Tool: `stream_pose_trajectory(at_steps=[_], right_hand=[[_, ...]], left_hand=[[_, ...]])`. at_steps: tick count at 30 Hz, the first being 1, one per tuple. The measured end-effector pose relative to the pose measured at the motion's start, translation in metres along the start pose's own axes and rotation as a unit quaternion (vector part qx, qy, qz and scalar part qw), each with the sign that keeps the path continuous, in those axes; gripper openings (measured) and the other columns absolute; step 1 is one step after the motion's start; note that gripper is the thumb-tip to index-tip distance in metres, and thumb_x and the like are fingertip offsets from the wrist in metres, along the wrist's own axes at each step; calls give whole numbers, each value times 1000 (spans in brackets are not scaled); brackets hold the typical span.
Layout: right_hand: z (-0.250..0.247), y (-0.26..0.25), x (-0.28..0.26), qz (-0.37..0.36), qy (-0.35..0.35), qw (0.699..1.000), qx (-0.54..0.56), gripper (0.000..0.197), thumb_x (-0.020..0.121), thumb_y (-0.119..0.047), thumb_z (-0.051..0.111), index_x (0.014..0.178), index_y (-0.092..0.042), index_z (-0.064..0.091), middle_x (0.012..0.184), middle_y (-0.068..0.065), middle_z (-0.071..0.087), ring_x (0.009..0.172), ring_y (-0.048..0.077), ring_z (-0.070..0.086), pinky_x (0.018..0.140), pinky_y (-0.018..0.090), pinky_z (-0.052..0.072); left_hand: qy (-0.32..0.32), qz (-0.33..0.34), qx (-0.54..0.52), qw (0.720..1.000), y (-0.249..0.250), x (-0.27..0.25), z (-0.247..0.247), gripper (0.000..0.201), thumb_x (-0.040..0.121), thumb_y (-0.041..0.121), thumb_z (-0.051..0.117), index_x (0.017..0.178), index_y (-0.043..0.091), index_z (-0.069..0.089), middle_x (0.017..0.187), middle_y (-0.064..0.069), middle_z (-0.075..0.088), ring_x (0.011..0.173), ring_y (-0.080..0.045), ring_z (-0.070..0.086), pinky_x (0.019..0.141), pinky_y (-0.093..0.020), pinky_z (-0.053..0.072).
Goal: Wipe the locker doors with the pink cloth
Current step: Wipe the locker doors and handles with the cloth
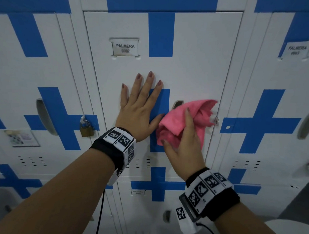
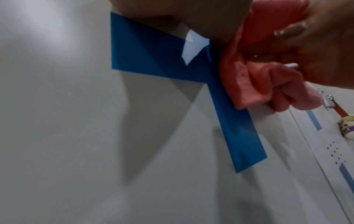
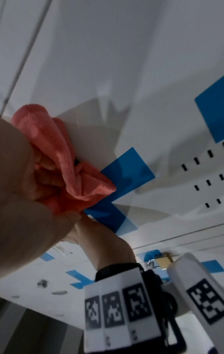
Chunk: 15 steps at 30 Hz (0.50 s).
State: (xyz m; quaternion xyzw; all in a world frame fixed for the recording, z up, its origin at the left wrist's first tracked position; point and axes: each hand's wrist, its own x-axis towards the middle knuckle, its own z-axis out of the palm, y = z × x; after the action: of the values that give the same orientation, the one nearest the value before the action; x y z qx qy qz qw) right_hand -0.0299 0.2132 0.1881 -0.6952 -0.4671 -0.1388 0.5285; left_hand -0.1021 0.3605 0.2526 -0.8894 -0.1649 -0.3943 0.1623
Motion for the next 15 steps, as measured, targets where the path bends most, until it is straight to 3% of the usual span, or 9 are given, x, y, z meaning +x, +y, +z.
stream_pose_trajectory(at_steps=[2, 7, 12, 15], right_hand=[[0, -3, 7, 12, -8, 999, 52, 98, 79, -21, 70, 149, -30, 2, 140, -10, 31, 133, 10, 34, 106, 42, 39], [5, -17, 14, 6, 5, 1000, -14, 107, 79, -33, 70, 147, -33, -12, 144, 8, 36, 130, 18, 37, 107, 38, 37], [-4, -12, 12, -54, 6, 986, -156, 94, 81, -27, 65, 151, -18, 2, 117, 16, 56, 99, 26, 55, 88, 42, 48], [-3, -2, 3, -101, -36, 966, -235, 89, 81, -25, 63, 151, -10, 10, 118, 17, 58, 98, 27, 57, 91, 40, 47]], left_hand=[[-3, 2, -2, 1000, -1, 0, 0, 82, 89, 60, 39, 150, 24, -1, 158, -1, -9, 143, -21, -17, 113, -53, -9], [-3, 4, -1, 1000, -1, 0, 0, 83, 87, 58, 42, 151, 23, 0, 158, -4, -6, 143, -22, -16, 113, -54, -9], [2, -1, -4, 1000, 0, 0, 1, 83, 87, 60, 39, 151, 23, 2, 158, -4, -5, 143, -21, -17, 113, -54, -9], [10, -3, 3, 1000, 2, 0, 2, 80, 88, 59, 39, 151, 22, 4, 158, -4, -4, 143, -21, -16, 113, -53, -9]])
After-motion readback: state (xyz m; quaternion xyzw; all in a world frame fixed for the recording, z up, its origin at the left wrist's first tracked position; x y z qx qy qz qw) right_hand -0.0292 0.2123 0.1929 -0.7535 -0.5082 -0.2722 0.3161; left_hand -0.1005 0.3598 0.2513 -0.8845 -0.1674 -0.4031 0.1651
